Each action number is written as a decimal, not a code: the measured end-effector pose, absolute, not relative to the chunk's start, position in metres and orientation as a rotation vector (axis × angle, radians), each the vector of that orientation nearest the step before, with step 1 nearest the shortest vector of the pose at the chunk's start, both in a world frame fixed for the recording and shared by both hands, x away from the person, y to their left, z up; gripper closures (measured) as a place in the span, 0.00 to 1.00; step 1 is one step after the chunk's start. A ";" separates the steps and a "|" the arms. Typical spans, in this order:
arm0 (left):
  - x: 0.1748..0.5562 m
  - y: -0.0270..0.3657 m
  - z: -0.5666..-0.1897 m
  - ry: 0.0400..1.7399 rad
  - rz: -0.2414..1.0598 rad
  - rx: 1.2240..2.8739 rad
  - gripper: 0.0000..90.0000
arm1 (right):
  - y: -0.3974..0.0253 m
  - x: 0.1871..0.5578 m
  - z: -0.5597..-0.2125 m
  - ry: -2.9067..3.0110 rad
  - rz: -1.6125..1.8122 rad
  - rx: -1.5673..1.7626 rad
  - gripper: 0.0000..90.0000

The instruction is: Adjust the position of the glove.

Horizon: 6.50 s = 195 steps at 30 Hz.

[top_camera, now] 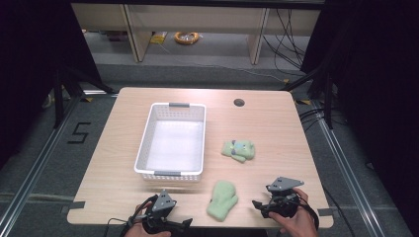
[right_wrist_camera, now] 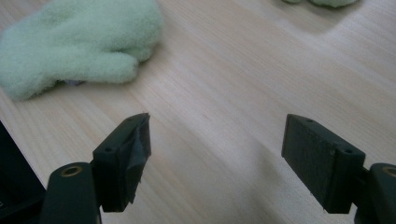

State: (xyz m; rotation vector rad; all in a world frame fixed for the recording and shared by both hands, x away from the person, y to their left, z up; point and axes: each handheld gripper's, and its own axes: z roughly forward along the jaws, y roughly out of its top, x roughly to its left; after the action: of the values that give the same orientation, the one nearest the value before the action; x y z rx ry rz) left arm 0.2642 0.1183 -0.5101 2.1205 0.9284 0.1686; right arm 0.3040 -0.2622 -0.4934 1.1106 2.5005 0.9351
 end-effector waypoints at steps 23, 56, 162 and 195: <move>0.264 0.114 -0.512 0.946 0.169 2.111 0.21 | -0.256 0.304 -0.489 2.496 1.035 1.011 0.38; 0.273 0.057 -0.504 0.756 0.185 2.154 0.42 | -0.196 0.343 -0.470 2.572 1.123 0.824 0.69; 0.296 0.068 -0.487 0.866 0.099 2.112 0.33 | -0.230 0.428 -0.466 2.390 1.021 1.139 0.66; 0.291 0.082 -0.495 0.857 0.131 2.136 0.30 | -0.212 0.470 -0.500 2.399 0.950 1.145 0.91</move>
State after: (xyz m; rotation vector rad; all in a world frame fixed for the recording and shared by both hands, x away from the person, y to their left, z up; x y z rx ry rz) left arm 0.2913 0.0816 -0.4954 2.1358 0.8572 0.1309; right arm 0.4701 -0.2123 -0.5002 1.1449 2.3995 0.9499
